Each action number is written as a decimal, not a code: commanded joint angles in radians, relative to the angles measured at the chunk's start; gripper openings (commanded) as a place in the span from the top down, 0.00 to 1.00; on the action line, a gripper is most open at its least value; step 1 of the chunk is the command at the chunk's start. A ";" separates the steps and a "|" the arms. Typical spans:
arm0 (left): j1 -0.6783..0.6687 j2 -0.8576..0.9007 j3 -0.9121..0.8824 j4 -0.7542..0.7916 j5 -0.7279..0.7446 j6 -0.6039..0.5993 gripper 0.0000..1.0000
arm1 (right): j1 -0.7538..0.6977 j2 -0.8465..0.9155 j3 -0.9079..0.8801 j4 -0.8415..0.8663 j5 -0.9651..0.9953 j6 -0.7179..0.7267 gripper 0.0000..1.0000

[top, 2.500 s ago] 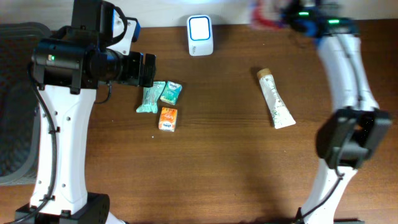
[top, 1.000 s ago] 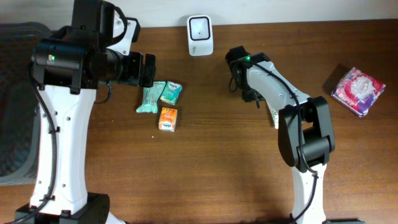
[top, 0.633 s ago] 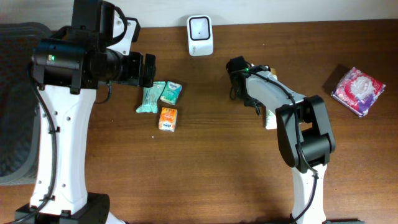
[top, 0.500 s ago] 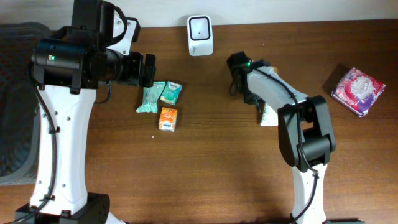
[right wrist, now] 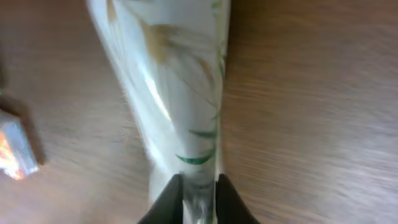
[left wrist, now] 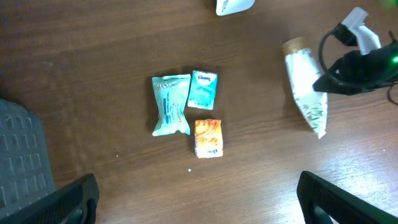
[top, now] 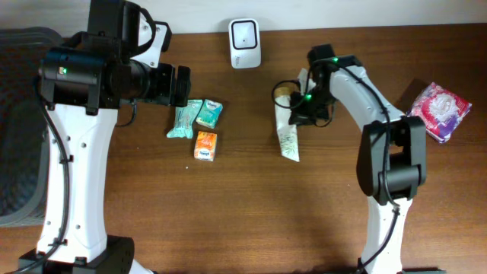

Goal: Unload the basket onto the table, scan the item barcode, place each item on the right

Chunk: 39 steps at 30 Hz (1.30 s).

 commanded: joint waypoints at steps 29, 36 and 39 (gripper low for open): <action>-0.003 -0.010 0.006 0.002 0.004 0.008 0.01 | 0.449 0.010 -0.034 0.095 0.961 0.235 0.42; -0.003 -0.010 0.006 0.002 0.004 0.008 0.01 | 0.391 0.052 -0.090 0.179 0.909 0.222 0.96; -0.003 -0.010 0.006 0.002 0.004 0.008 0.01 | 0.248 0.029 0.034 0.087 0.478 0.080 0.96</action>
